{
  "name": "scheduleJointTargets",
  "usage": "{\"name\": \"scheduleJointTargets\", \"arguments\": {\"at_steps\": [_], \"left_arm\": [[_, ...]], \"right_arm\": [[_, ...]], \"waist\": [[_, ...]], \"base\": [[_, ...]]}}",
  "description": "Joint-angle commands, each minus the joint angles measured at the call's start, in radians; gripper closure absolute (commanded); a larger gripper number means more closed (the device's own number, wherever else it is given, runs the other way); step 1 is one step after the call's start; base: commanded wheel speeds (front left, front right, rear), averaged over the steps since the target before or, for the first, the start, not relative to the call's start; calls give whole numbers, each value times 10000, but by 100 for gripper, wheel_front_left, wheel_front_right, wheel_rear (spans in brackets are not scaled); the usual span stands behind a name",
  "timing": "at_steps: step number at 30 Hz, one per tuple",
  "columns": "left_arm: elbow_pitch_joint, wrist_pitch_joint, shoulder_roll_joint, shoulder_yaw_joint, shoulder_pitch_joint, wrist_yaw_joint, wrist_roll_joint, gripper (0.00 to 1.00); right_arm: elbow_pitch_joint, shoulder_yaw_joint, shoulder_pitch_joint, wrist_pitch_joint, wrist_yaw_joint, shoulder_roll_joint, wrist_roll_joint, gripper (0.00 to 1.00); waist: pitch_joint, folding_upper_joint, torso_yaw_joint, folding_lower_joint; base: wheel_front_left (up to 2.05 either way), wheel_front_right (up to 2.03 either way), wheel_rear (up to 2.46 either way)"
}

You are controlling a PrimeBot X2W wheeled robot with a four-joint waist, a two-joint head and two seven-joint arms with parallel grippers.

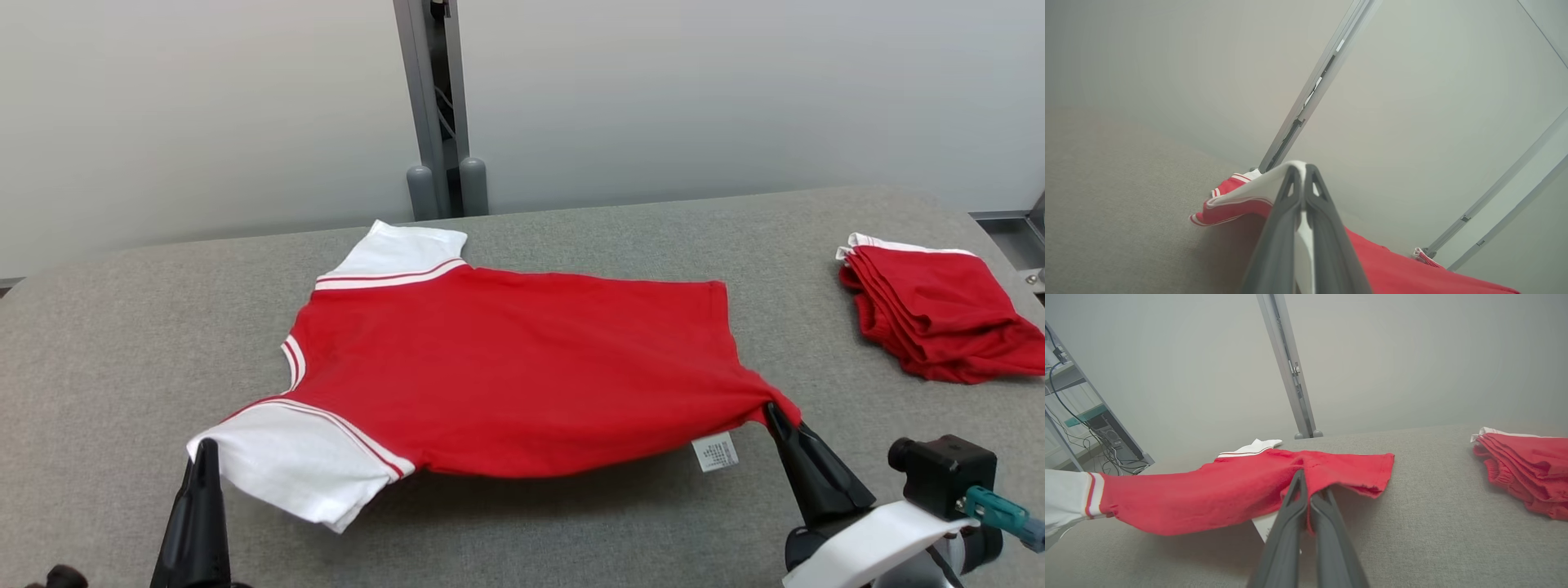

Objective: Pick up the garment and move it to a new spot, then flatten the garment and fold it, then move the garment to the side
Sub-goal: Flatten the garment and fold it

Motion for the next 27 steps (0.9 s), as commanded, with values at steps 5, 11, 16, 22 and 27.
{"name": "scheduleJointTargets", "arguments": {"at_steps": [5, 11, 16, 22, 27], "left_arm": [[-906, 46, 188, -3, 618, 270, 229, 100], [-1681, 194, 210, -77, 1330, 628, 288, 100], [-1200, 337, 111, -251, 1480, 569, 78, 100], [24, 440, -47, -448, 1455, 360, -242, 100], [838, 498, -86, -532, 1225, 131, -354, 100]], "right_arm": [[-646, -149, 562, 443, -2, -4, -153, 100], [-1064, -337, 1176, 1106, -1, -11, -89, 100], [-718, -316, 1308, 1538, -2, -119, -134, 100], [292, -238, 1149, 1481, -2, -135, -122, 100], [958, -133, 984, 1254, -2, -116, -36, 100]], "waist": [[36, 0, 108, 0], [160, 0, 235, 0], [341, 0, 243, 0], [536, 0, 195, 0], [665, 0, 176, 0]], "base": [[0, 0, 0], [0, 0, 0], [0, 0, 0], [0, 0, 0], [0, 0, 0]]}}
